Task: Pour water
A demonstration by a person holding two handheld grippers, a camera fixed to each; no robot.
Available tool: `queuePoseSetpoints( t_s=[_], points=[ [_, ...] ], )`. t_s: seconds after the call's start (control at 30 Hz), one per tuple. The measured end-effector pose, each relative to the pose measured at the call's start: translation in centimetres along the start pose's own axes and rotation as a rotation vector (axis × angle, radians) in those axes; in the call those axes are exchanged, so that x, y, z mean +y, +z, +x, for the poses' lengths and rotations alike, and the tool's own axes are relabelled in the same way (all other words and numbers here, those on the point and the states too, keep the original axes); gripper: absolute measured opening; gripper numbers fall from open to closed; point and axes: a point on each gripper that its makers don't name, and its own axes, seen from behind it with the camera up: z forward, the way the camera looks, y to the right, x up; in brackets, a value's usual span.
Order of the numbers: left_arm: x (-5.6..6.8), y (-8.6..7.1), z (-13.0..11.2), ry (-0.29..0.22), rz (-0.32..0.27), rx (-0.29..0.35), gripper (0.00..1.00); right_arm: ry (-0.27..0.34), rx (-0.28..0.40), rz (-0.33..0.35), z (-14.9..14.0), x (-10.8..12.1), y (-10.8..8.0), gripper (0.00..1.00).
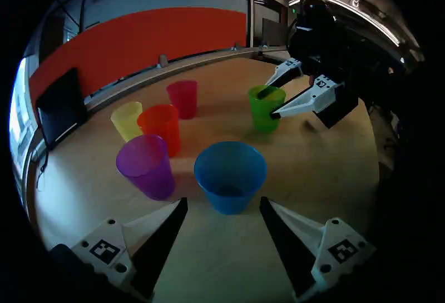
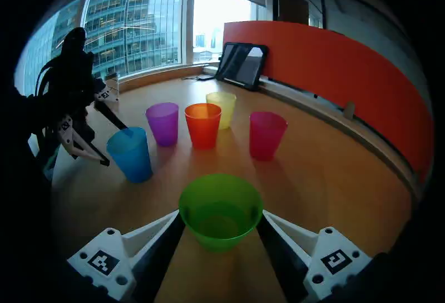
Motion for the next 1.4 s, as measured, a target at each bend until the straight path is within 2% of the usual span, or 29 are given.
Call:
queuePoseSetpoints(
  t_s=[0.6, 0.67, 0.73, 0.9, 1.1, 1.4],
  points=[
    [0.1, -0.1, -0.2, 0.009, -0.001, -0.007, 0.97, -0.007, -0.024, -0.008, -1.1, 0.1, -0.1, 0.91],
    [0.1, -0.2, -0.2, 0.009, -0.002, -0.006, 0.97, -0.007, -0.018, -0.009, -1.0, 0.1, -0.1, 0.92],
    [0.1, -0.2, -0.1, 0.009, -0.002, -0.006, 0.97, -0.006, -0.013, -0.012, -0.8, 0.1, -0.2, 0.98],
    [0.0, -0.6, -0.3, 0.011, 0.005, -0.006, 0.97, -0.005, -0.018, -0.017, -0.9, 0.1, -0.6, 1.00],
    [-0.4, -1.2, -0.6, 0.004, 0.022, -0.005, 0.97, -0.005, -0.020, -0.026, -1.3, -0.1, -1.3, 1.00],
    [-2.2, -2.8, -0.7, -0.016, 0.082, 0.007, 0.97, 0.007, -0.012, -0.052, -1.6, -0.1, -2.9, 1.00]
  ],
)
